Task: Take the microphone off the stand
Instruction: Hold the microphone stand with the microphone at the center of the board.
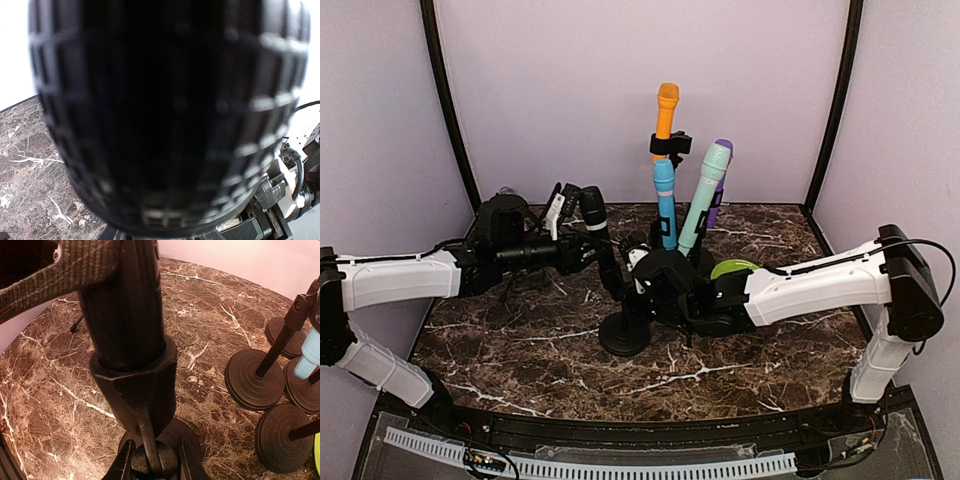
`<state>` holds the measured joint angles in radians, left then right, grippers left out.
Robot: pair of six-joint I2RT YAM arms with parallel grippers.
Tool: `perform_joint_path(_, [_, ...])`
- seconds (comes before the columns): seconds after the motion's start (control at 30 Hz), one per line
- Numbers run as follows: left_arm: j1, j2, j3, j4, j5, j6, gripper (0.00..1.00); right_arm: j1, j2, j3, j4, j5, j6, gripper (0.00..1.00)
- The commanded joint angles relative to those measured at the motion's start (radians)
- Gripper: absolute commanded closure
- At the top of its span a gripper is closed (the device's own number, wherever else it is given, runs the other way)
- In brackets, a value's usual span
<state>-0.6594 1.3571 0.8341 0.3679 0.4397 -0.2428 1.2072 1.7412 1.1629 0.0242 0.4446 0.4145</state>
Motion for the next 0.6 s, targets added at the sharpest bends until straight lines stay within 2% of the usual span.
perform_joint_path(0.0, [-0.028,-0.074,-0.012,0.081,0.157,-0.016,1.0,-0.014,0.019,0.033,0.056,0.015,0.09,1.0])
perform_joint_path(0.33, [-0.027,-0.086,0.029,-0.025,0.041,0.017,1.0,-0.007,0.021,-0.007,0.134,-0.067,-0.089,1.0])
perform_joint_path(0.57, [-0.014,-0.071,0.066,-0.08,0.037,0.013,1.0,0.036,0.044,-0.005,0.151,-0.116,-0.214,1.0])
